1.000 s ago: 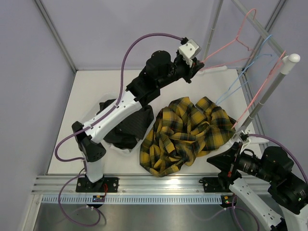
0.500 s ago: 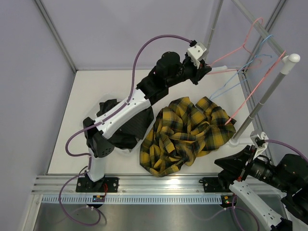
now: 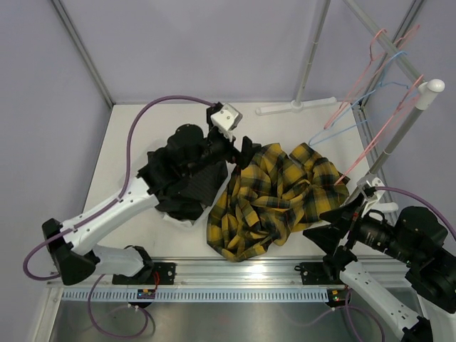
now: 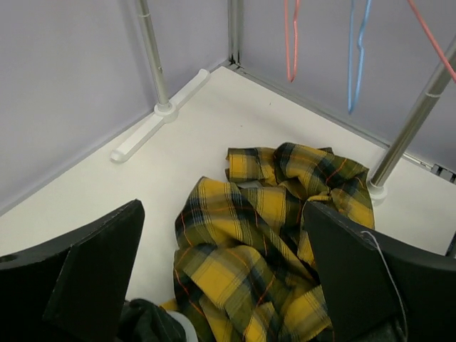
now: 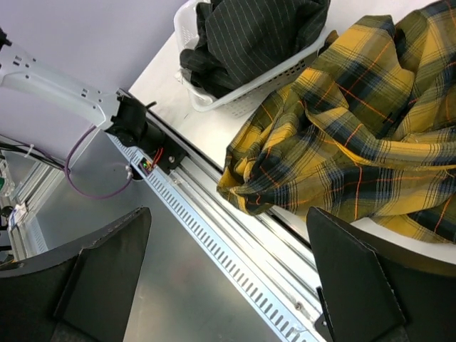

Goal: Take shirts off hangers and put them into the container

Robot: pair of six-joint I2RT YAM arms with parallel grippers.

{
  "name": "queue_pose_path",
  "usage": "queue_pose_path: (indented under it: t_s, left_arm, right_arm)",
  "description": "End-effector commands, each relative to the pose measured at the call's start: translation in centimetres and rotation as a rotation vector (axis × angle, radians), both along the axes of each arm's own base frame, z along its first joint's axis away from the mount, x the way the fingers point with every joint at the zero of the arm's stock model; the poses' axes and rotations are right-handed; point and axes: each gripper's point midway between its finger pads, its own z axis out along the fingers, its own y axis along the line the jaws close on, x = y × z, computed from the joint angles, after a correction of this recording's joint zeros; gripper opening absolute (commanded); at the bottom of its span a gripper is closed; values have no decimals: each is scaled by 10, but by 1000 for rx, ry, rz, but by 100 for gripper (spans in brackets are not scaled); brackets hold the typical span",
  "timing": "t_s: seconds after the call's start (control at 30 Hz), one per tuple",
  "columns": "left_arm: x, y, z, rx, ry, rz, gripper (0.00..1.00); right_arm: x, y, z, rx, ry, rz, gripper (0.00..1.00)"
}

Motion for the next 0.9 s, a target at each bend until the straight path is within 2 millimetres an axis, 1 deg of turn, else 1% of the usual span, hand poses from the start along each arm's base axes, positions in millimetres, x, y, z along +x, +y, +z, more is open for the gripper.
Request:
queue_pose_path:
  t_s: [0.0, 0.07, 0.1, 0.13, 0.2, 0.23, 0.27, 0.3, 0.33, 0.37, 0.43, 0.47, 0.5, 0.53, 0.57, 0.6, 0.63, 0.67, 0.7, 0.73, 0.77, 0.8, 0.87]
  left_arm:
    - [0, -14, -72, 53, 138, -27, 99]
    - [0, -22, -104, 89, 208, -36, 99]
    - [0, -27, -115, 92, 244, -42, 99]
    - [4, -32, -137, 121, 288, -32, 99]
    - [7, -39, -153, 131, 346, -19, 99]
    - [8, -38, -185, 203, 422, 4, 99]
    - [11, -37, -195, 235, 450, 30, 99]
    - [18, -37, -193, 245, 455, 70, 99]
    - [20, -34, -205, 278, 474, 92, 99]
    - [26, -31, -205, 279, 460, 124, 99]
    - [40, -19, -204, 287, 436, 200, 99]
    - [47, -7, -214, 336, 442, 265, 99]
    - [55, 3, -217, 356, 453, 302, 99]
    - [62, 3, -212, 353, 457, 312, 99]
    - [59, -1, -226, 381, 498, 270, 99]
    - [61, 0, -232, 395, 522, 259, 99]
    - [63, -7, -229, 398, 528, 237, 99]
    - [56, -17, -237, 410, 563, 171, 99]
    - [48, -22, -262, 472, 622, 122, 99]
    - [43, -31, -268, 471, 654, 67, 99]
    - [34, -46, -269, 449, 691, -24, 99]
    - [29, -51, -289, 475, 740, -59, 98]
    - [22, -63, -297, 458, 784, -122, 97]
  right_arm:
    - [9, 6, 24, 29, -78, 14, 100]
    - [8, 7, 27, 38, -82, 16, 99]
    - [7, 6, 27, 40, -87, 16, 99]
    - [4, 4, 28, 46, -95, 15, 99]
    - [1, 0, 27, 46, -99, 7, 99]
    - [-3, -3, 26, 45, -100, -1, 99]
    - [-4, -5, 24, 46, -95, -6, 99]
    - [-6, -7, 23, 46, -99, -11, 98]
    - [-8, -8, 21, 45, -91, -13, 98]
    - [-8, -8, 17, 45, -82, -17, 98]
    - [-11, -10, 14, 51, -82, -19, 98]
    - [-11, -9, 9, 50, -63, -19, 98]
    - [-12, -10, 8, 54, -67, -20, 97]
    - [-13, -10, 6, 53, -61, -22, 97]
    - [-14, -11, 6, 56, -60, -21, 97]
    - [-15, -12, 6, 58, -65, -24, 97]
    - [-16, -13, 8, 62, -70, -27, 97]
    - [-16, -14, 9, 62, -72, -28, 97]
    - [-16, -13, 11, 63, -76, -26, 97]
    - [-16, -14, 12, 62, -80, -26, 97]
    - [-16, -13, 13, 65, -80, -26, 97]
    - [-17, -13, 14, 70, -86, -22, 97]
    - [-18, -13, 16, 78, -92, -21, 97]
